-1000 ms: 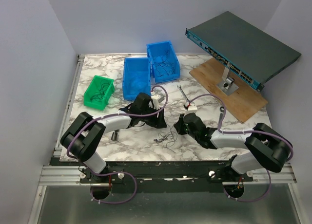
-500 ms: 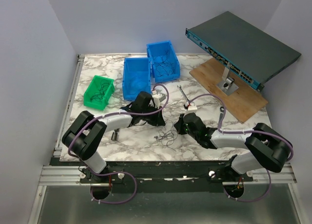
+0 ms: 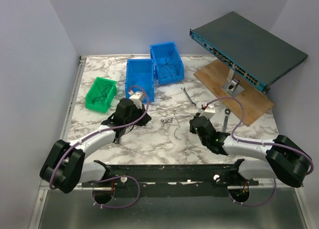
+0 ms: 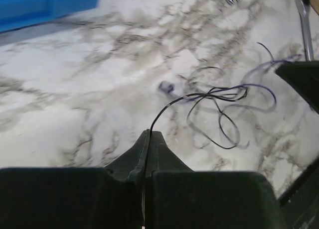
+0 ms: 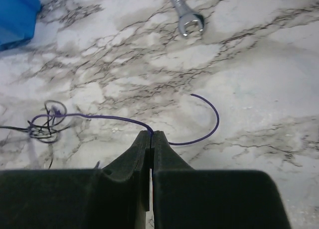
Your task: Untangle the cables
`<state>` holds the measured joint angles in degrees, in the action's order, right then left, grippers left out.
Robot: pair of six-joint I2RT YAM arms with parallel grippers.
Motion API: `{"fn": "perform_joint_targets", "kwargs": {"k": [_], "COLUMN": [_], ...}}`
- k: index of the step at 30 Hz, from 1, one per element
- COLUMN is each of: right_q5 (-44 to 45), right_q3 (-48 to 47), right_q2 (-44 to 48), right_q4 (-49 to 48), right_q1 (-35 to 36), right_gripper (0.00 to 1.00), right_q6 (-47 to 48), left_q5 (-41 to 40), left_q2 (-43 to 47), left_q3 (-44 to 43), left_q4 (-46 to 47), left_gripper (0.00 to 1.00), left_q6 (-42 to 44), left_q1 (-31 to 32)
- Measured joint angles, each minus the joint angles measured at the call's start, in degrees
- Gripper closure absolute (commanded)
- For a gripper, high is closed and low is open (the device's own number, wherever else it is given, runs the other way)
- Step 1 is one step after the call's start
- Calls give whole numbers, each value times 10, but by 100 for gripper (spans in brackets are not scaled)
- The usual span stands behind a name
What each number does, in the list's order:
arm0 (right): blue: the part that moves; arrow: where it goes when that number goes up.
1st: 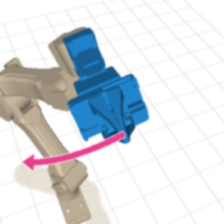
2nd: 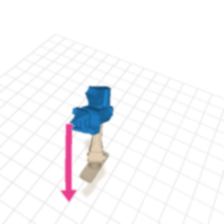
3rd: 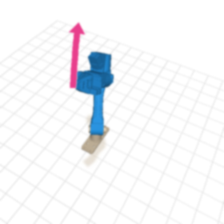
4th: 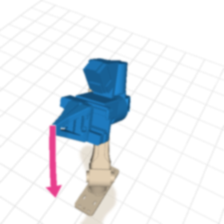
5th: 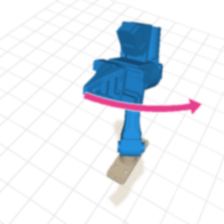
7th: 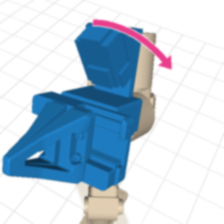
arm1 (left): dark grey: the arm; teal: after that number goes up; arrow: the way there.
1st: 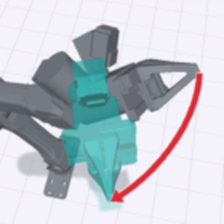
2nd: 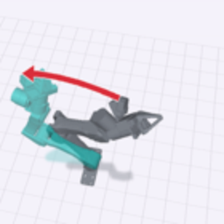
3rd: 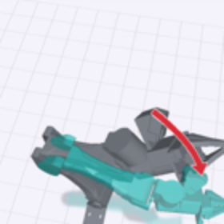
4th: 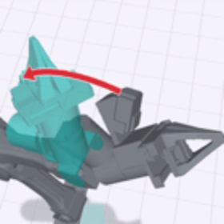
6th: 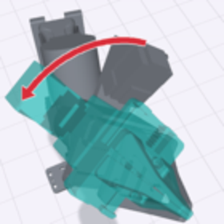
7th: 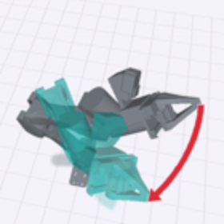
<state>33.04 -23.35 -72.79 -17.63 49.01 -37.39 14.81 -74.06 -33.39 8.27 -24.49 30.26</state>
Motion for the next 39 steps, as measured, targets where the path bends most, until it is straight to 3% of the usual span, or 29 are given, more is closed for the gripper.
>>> {"fn": "perform_joint_targets", "kwargs": {"k": [6,18,28,35,37,39], "right_q5": [103,243,320,312,301,279], "right_q3": [21,113,112,112,112,112], "right_q2": [63,254,267,243,231,221], "right_q4": [48,91,229,201,180,150], "right_q1": [0,-7,-7,-8,-8,-8], "right_gripper": [99,99,99,99,85,54], "right_q6": [-51,-152,-309,-274,-248,-208], "left_q5": [-57,-264,-418,-381,-367,-349], "left_q2": [118,391,479,482,461,443], "left_q3": [99,208,219,245,242,239], "left_q4": [33,26,-76,-28,-21,-13], "left_gripper": [100,100,100,100,100,100], "left_q6": [-43,-111,-192,-157,-147,-137], "left_q1": [-83,-98,-99,-99,-99,-99]}}
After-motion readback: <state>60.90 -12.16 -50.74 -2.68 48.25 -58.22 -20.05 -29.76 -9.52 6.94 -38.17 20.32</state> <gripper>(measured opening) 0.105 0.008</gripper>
